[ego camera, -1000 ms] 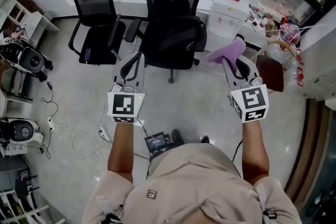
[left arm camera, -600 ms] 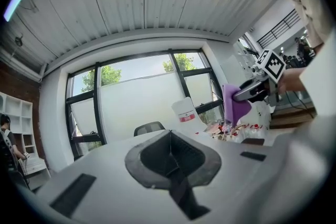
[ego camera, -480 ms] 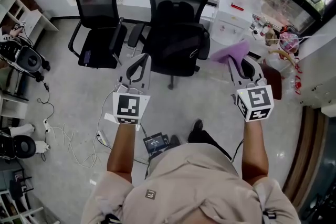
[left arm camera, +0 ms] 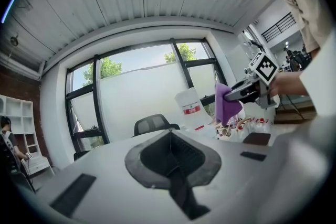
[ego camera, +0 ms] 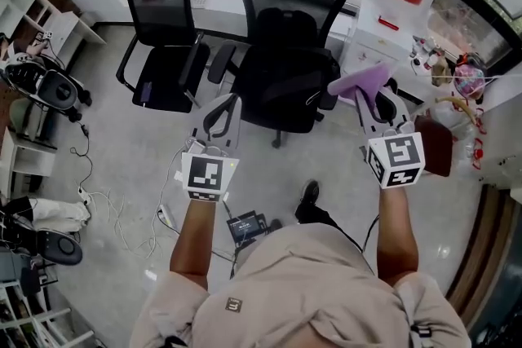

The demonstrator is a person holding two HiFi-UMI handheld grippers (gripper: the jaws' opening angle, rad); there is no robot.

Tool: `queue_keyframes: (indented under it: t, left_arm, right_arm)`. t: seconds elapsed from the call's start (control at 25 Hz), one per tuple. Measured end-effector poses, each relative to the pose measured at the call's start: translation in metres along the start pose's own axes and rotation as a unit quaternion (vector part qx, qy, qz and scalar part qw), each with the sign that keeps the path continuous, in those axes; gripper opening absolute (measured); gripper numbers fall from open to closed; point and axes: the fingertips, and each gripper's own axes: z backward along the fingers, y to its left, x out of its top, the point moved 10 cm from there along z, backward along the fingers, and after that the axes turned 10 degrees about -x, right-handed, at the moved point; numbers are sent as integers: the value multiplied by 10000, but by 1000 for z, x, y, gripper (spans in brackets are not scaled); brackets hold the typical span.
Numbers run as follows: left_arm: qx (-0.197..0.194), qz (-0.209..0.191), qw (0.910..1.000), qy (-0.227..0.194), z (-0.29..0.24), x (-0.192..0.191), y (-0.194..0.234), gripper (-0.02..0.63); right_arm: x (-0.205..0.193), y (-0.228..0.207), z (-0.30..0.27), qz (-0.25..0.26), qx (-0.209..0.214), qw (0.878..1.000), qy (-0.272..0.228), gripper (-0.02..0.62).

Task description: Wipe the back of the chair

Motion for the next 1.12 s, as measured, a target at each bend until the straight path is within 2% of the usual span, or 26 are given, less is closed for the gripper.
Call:
queue_keyframes:
  t: [0.36, 0.64, 0.88, 1.12]
  left_arm:
    - [158, 30, 9997, 170, -89, 2, 10, 8]
    - [254, -44, 9994, 225, -138, 17, 15, 8]
    - [234, -169, 9994, 174, -168, 33, 26, 8]
    - [179, -270, 9995, -25, -197, 36, 60, 8]
  right_arm:
    - [-16, -55, -86, -55, 413, 9991, 35, 51]
    - [-19, -92, -124, -119, 627, 9979, -66, 51]
    - [-18, -117, -142, -197, 567, 9981, -133, 51]
    - [-13, -125, -156, -174, 329, 9992, -135, 51]
